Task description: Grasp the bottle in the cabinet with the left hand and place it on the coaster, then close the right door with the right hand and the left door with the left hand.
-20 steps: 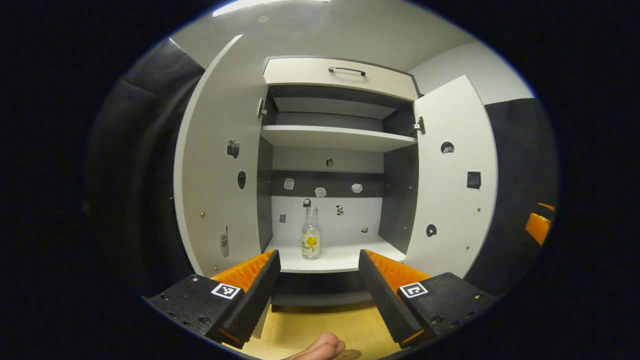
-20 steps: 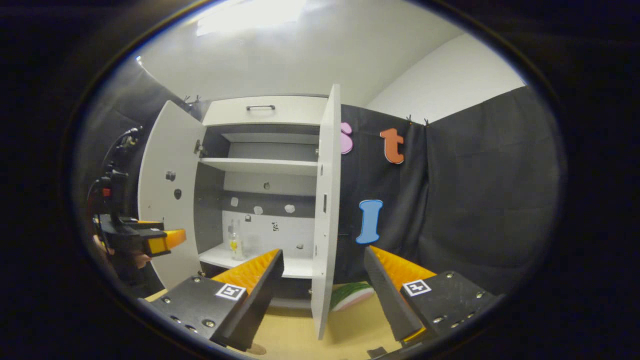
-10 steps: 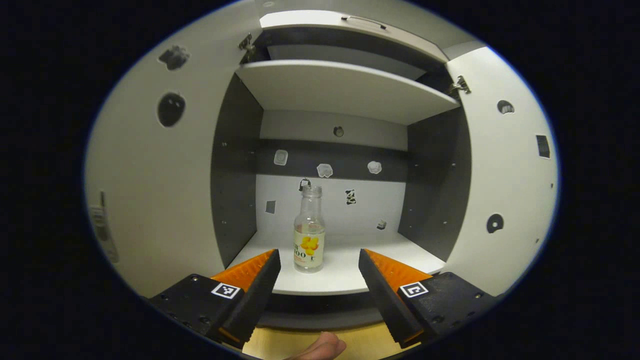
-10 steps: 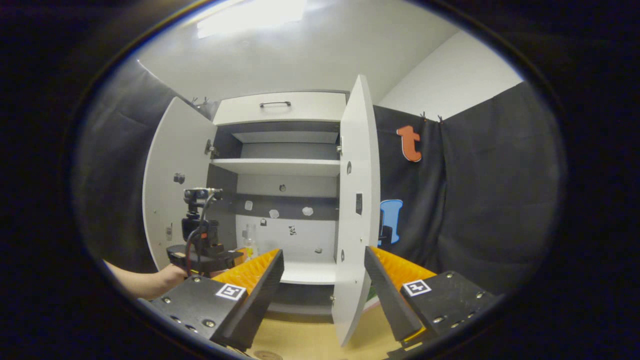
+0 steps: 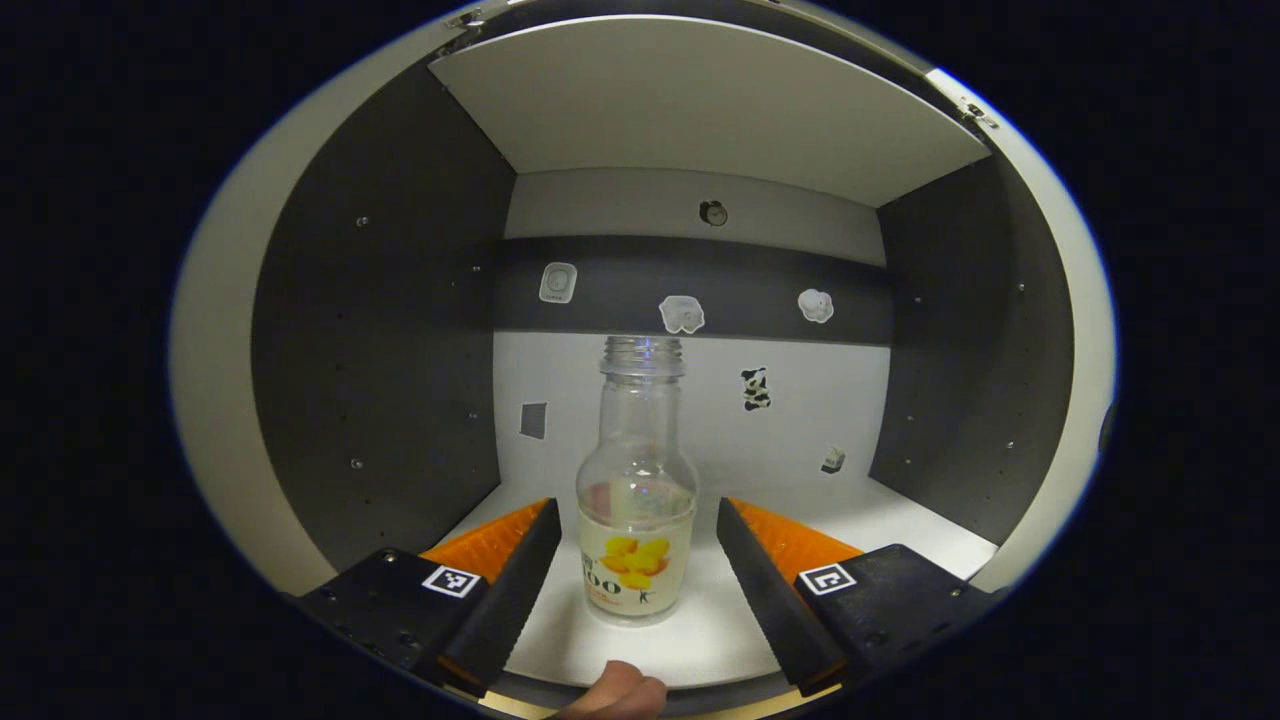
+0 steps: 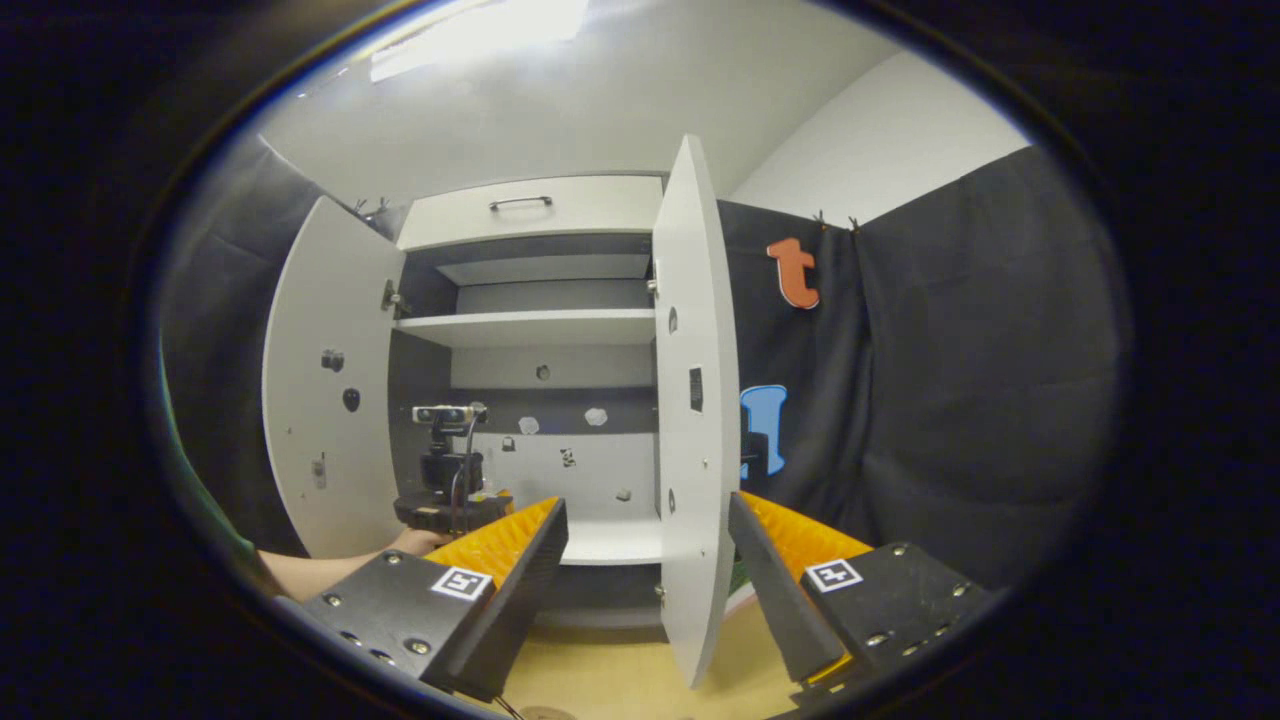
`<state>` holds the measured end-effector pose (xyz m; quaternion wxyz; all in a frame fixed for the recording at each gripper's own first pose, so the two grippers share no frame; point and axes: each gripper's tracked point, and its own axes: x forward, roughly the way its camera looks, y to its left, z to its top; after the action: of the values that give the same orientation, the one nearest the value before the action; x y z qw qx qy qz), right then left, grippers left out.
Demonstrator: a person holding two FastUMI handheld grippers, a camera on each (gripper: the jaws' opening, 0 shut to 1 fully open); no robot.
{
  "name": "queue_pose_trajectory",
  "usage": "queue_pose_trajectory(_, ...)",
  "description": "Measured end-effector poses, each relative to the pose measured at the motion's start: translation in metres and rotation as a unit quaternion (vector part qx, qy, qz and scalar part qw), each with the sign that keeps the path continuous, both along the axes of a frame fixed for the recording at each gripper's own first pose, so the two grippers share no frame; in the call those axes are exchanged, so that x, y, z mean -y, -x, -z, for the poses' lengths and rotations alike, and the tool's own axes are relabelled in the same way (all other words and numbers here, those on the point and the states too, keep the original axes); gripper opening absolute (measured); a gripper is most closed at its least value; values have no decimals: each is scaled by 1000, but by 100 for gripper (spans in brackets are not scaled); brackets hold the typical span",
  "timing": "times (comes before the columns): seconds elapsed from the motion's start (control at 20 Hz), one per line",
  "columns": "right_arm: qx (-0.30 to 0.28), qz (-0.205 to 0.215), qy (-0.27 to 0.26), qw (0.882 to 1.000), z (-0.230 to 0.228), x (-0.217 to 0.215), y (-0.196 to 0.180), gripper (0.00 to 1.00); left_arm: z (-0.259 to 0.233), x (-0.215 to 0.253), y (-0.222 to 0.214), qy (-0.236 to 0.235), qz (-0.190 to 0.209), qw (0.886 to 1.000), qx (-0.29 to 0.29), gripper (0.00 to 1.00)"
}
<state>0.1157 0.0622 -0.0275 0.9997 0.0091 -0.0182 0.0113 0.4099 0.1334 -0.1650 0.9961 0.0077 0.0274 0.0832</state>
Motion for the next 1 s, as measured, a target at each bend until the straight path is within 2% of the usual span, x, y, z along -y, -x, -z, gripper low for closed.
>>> queue_pose_trajectory(0.15,3,19,1,1000,0,13,8,98,-2,-7,-14,-7,-12,1000,-1,99)
queue_pose_trajectory(0.3,2,31,5,999,1,25,22,98,-7,-8,-24,-22,-6,1000,5,100)
queue_pose_trajectory(0.45,4,42,8,999,-1,38,39,98,-12,1,-13,-8,14,1000,-8,80)
queue_pose_trajectory(0.5,5,46,7,999,-3,44,45,98,-20,-2,-7,-10,10,1000,-3,80)
queue_pose_trajectory(0.55,7,49,5,999,-4,49,53,98,-29,-2,4,-13,9,1000,4,82)
queue_pose_trajectory(0.75,15,51,-2,999,-12,67,85,98,-61,20,58,-2,31,999,22,80)
queue_pose_trajectory(1.0,21,37,-8,999,-18,79,124,98,-83,52,138,41,59,997,35,78)
